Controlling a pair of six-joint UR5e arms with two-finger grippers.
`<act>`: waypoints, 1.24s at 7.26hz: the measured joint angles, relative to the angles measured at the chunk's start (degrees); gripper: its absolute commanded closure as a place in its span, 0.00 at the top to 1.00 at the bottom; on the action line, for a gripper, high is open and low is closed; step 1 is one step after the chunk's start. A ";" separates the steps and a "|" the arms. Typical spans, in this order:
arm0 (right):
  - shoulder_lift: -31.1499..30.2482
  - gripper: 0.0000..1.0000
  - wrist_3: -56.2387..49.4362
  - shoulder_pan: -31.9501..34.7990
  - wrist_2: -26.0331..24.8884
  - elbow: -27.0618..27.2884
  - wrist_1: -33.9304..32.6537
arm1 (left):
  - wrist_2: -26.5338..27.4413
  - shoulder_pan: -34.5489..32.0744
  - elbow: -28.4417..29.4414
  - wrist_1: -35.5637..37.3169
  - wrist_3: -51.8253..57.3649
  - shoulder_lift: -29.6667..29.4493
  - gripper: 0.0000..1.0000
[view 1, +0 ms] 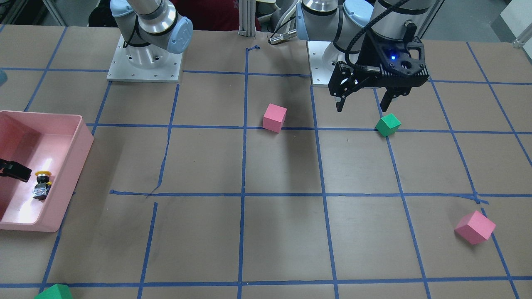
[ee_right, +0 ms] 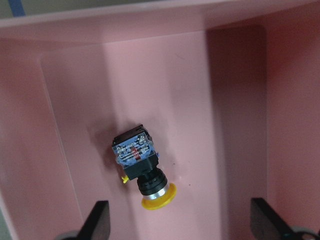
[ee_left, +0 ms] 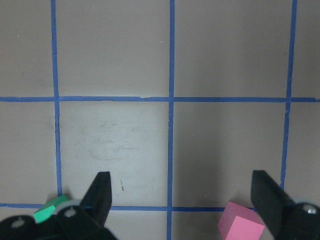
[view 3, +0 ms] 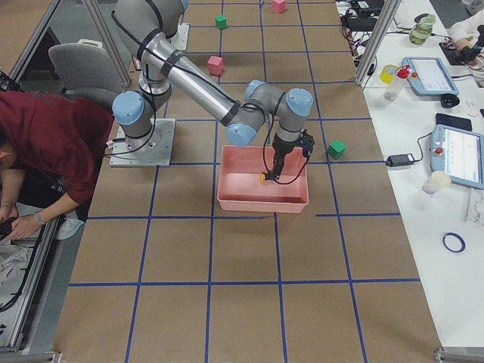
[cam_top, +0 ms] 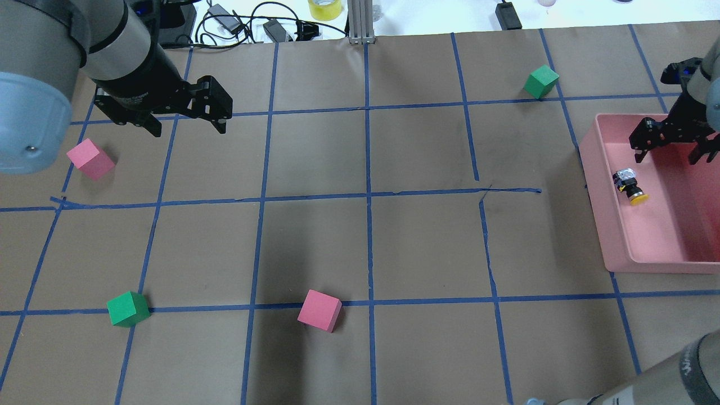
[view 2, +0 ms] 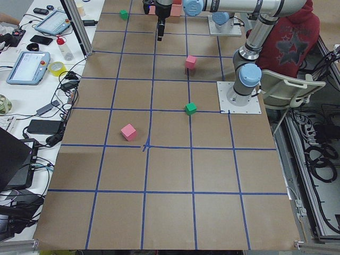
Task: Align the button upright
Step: 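Lower the right gripper into the tray and close on the button switch, then lift the button switch out of the tray with the right gripper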
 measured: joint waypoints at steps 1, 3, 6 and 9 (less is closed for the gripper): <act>1.06 1.00 -0.11 -0.75 0.11 1.20 -1.43 | 0.00 0.00 0.01 0.00 0.00 0.00 1.00; 3.52 1.00 -0.31 -1.43 -0.14 2.60 -4.67 | 0.00 0.00 0.01 -0.04 0.00 0.00 1.00; 5.27 0.99 -0.10 -1.56 0.10 3.19 -5.27 | 0.00 0.00 0.02 -0.17 0.00 0.08 1.00; 5.57 0.00 -0.02 -1.72 0.29 4.13 -5.21 | 0.06 0.00 -0.01 -0.18 0.00 0.09 1.00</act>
